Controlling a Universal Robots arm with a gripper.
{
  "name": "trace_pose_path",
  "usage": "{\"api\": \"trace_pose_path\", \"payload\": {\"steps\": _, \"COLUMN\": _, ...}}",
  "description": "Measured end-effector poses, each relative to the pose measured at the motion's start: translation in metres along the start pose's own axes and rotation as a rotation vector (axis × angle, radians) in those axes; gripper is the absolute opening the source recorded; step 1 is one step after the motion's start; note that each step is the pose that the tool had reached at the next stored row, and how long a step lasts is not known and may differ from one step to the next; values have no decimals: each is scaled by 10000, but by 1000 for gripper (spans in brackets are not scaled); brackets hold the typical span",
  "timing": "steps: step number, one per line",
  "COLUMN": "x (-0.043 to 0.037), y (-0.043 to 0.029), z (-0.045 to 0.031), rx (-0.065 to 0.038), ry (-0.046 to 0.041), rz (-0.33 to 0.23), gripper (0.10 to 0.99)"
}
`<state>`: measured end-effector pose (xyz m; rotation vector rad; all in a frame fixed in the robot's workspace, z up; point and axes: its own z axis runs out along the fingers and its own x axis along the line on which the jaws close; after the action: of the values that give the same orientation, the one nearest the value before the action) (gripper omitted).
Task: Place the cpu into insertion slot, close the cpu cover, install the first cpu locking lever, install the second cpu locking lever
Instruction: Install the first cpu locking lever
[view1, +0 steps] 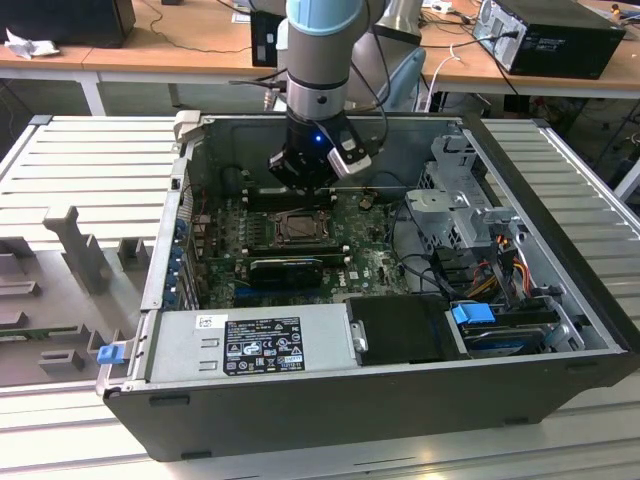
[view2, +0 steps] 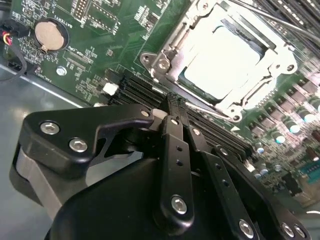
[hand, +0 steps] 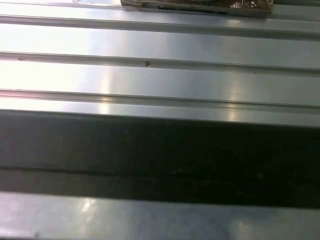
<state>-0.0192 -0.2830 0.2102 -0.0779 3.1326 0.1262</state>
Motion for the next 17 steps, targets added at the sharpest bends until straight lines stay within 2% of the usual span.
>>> {"api": "trace_pose_path", "payload": {"steps": 4, "x": -21, "y": -3, "z": 38, "rx": 1, "ry": 0, "rz": -7, "gripper": 106}}
{"api": "trace_pose_path", "payload": {"steps": 10, "x": -25, "y": -4, "z": 49, "rx": 44, "ry": 2, "rz": -10, "gripper": 106}}
{"api": "trace_pose_path", "payload": {"steps": 12, "x": -26, "y": -4, "z": 53, "rx": 80, "ry": 4, "rz": -8, "gripper": 106}}
{"api": "trace_pose_path", "payload": {"steps": 16, "x": -28, "y": -6, "z": 73, "rx": 249, "ry": 10, "rz": -10, "gripper": 106}}
{"api": "trace_pose_path", "payload": {"steps": 17, "x": -29, "y": -6, "z": 81, "rx": 265, "ry": 13, "rz": -11, "gripper": 106}}
